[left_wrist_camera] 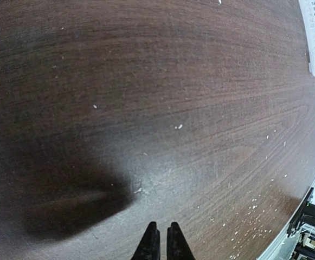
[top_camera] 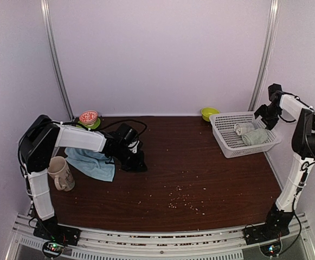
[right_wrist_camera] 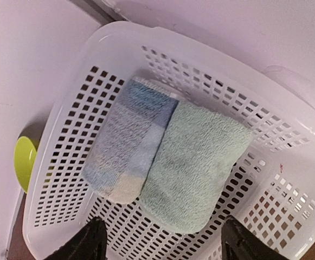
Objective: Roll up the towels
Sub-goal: Place the towel in the bin, then pick up the towel from the corner of the board.
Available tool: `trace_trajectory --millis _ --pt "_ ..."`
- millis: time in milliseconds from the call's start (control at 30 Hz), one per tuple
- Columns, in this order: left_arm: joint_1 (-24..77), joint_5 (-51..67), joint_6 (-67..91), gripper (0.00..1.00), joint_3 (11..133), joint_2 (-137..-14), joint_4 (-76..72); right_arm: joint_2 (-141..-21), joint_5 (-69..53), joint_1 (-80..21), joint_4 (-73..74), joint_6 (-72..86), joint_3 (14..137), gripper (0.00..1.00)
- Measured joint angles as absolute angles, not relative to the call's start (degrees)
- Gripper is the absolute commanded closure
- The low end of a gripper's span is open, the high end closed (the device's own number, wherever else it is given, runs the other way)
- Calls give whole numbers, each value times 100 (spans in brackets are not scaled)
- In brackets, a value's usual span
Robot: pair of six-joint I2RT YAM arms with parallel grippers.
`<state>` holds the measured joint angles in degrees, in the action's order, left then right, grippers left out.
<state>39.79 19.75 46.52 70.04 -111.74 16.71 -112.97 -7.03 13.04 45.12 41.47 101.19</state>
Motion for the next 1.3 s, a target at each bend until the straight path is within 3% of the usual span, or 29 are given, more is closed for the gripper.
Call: trace_trajectory --millis 200,333,400,567,733,1100,1300 --pt "3979 1754 4353 77 7019 -10831 1970 -10562 -451 405 4403 3778 9961 30" --pt "3979 1221 4106 58 7098 -10119 2421 -9406 -217 -913 3743 3461 9273 31" --pt "3972 829 4021 54 7124 -9725 2655 -8750 -99 -1632 3262 3297 8718 32" --pt "3704 -106 4075 53 6943 -8858 3280 -7314 67 -3127 2257 2991 7091 35" --pt "3223 -714 4322 53 6554 -8576 3802 -7205 191 -3927 1918 2989 5763 37" --pt "2961 -1675 4362 50 8235 -10737 4630 -7371 115 -4340 1892 2993 5214 37" --pt "2648 -1796 4359 56 8591 -11399 4777 -7008 180 -4340 1935 2864 5229 36"
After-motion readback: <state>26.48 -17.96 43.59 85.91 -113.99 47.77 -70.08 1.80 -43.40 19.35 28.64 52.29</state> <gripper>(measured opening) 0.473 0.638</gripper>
